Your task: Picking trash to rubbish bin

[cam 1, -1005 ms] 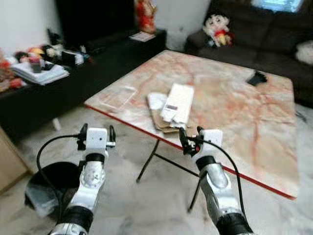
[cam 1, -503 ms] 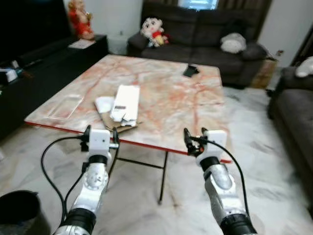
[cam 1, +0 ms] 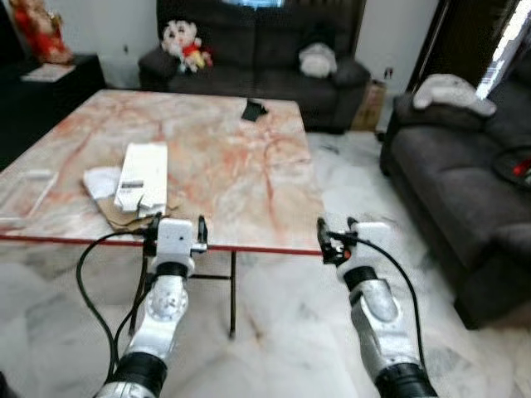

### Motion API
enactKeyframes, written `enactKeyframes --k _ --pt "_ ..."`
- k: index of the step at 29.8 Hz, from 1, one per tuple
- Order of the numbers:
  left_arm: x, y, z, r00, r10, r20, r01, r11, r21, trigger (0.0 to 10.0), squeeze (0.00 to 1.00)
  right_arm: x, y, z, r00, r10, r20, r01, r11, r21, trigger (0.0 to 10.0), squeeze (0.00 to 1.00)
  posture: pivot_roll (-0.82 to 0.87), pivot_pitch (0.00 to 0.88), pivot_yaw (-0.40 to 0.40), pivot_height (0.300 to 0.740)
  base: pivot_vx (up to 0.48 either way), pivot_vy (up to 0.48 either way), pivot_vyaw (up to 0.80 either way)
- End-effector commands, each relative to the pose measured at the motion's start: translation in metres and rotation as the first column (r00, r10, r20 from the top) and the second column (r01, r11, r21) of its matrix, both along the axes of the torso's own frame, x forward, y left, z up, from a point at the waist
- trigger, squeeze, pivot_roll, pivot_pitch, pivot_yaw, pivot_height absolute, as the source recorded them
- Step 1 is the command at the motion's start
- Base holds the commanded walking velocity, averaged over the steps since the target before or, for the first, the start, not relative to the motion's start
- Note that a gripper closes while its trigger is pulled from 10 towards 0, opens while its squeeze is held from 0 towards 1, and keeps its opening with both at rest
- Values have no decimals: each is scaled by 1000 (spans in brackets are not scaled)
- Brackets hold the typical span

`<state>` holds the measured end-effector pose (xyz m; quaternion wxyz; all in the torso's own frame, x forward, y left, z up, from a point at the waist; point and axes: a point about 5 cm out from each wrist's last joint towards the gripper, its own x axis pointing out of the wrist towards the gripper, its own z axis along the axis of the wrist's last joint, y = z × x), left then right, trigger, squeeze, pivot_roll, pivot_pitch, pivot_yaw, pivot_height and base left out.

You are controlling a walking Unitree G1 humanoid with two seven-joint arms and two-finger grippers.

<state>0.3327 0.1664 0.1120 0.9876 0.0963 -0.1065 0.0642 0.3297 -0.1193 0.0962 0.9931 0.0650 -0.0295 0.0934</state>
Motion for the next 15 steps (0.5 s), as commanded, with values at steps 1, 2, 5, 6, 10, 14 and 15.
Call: enactKeyframes --k 1,2,5,6,10,14,15 --pt "0 0 1 1000 0 -8 0 1000 -12 10000 0 1 -4 3 1000 -14 5 14 1000 0 10000 0 146 0 -45 740 0 424 0" --pt "0 1 1 1000 0 -8 0 1000 -12 10000 0 1 -4 2 1000 -13 5 13 1000 2 10000 0 146 0 -45 740 0 480 0" --pt "1 0 1 1000 -1 -12 1 1000 -12 10000 0 1 -4 3 1000 -10 7 10 1000 6 10000 0 146 0 -45 740 0 480 0" --pt "1 1 1 1000 -2 -13 2 1000 -12 10000 0 1 -4 2 1000 -10 8 9 1000 7 10000 0 145 0 -43 740 0 480 0" --pt "1 1 0 1000 -2 -16 2 1000 -12 10000 0 0 -4 2 1000 -7 7 7 1000 4 10000 0 145 0 -43 740 0 480 0" --pt "1 3 0 1000 4 -19 -4 1000 -13 10000 0 0 -4 2 1000 -7 9 7 1000 6 10000 0 145 0 -40 740 0 480 0" --pt "1 4 0 1000 5 -20 -5 1000 -13 10000 0 0 -4 2 1000 -8 10 7 1000 6 10000 0 145 0 -40 740 0 480 0"
